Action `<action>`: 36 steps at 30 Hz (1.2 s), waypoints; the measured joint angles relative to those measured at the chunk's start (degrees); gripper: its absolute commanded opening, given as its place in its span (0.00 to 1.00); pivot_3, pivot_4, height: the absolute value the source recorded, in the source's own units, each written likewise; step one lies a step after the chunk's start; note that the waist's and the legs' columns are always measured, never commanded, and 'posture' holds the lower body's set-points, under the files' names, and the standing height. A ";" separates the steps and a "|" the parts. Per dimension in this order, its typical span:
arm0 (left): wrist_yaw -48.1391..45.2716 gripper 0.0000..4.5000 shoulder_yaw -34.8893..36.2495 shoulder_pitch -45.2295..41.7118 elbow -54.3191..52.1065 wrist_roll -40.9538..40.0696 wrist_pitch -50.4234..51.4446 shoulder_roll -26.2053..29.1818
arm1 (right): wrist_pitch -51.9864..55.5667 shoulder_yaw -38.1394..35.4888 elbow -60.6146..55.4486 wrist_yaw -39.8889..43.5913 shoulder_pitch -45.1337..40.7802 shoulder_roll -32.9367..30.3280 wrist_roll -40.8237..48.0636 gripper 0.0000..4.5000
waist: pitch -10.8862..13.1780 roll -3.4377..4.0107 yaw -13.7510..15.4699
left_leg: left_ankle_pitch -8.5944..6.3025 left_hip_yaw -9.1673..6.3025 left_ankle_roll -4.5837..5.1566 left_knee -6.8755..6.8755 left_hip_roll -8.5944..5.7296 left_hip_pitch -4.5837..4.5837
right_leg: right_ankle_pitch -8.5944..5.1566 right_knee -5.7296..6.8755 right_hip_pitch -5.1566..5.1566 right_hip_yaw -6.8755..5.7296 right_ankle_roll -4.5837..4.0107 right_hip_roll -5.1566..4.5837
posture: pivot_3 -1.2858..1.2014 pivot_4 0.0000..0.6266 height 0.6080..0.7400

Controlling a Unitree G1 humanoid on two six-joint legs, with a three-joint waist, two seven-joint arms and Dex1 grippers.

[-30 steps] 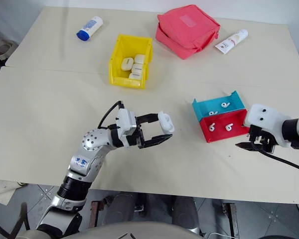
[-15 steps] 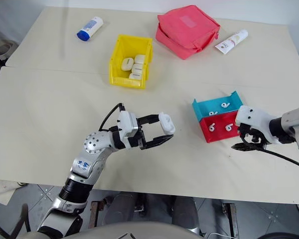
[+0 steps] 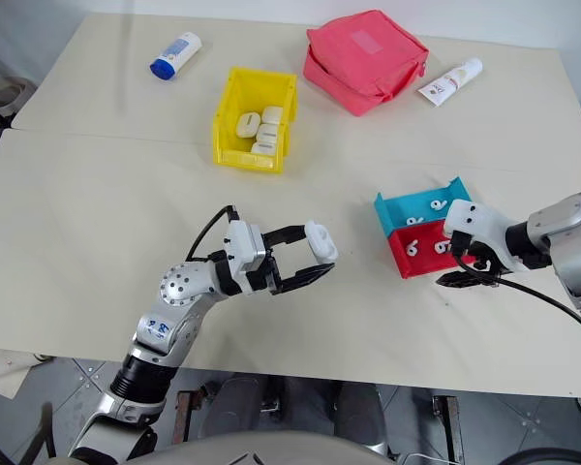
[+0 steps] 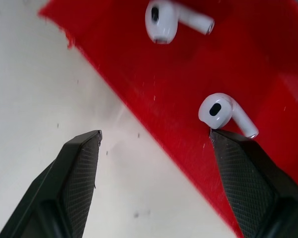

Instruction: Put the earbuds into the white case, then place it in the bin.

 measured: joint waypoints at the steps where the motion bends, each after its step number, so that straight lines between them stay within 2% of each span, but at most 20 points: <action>1: 0.05 0.62 0.00 0.00 -0.20 0.00 0.03 0.02 | 0.13 0.00 0.04 0.04 -0.30 0.35 0.02 0.80 | 0.00 0.00 -0.02 | 0.00 0.00 0.00 0.00 0.00 0.00 | 0.00 0.00 0.00 0.00 0.00 0.00 | 0.52 0.24 1.00; 11: -0.08 0.62 -0.01 -0.36 -0.57 0.00 0.05 -0.02 | 1.49 -0.25 -1.78 -0.06 -0.65 1.06 0.52 0.80 | 0.00 0.02 -0.01 | 0.00 0.00 0.00 0.00 0.00 0.00 | 0.00 0.00 -0.01 0.00 0.00 0.00 | 0.52 0.24 1.00; 23: -0.30 0.62 0.00 -0.77 0.77 0.00 0.04 -0.23 | 0.11 -0.21 -7.50 -0.02 -2.28 -1.52 -1.30 0.80 | 0.02 0.04 -0.02 | 0.00 -0.01 -0.01 0.00 -0.01 -0.01 | 0.00 -0.01 -0.01 0.00 0.00 -0.01 | 0.52 0.24 1.00; 26: -0.37 0.62 0.00 -1.04 1.17 0.01 -0.02 -0.22 | 1.09 0.12 -7.55 -0.21 -3.89 -1.50 -2.31 0.68 | 0.02 0.04 0.04 | 0.00 -0.03 0.00 0.00 -0.02 -0.01 | 0.00 0.00 0.00 0.00 0.00 -0.02 | 0.52 0.24 1.00; 36: -0.29 0.62 0.01 -1.83 1.39 0.01 -0.49 -0.34 | 6.69 3.33 -9.38 -0.49 -6.22 -0.30 -4.70 0.68 | 0.02 0.04 -0.07 | 0.00 -0.04 -0.01 0.00 -0.02 -0.01 | 0.00 0.00 0.00 0.00 0.00 -0.01 | 0.52 0.24 1.00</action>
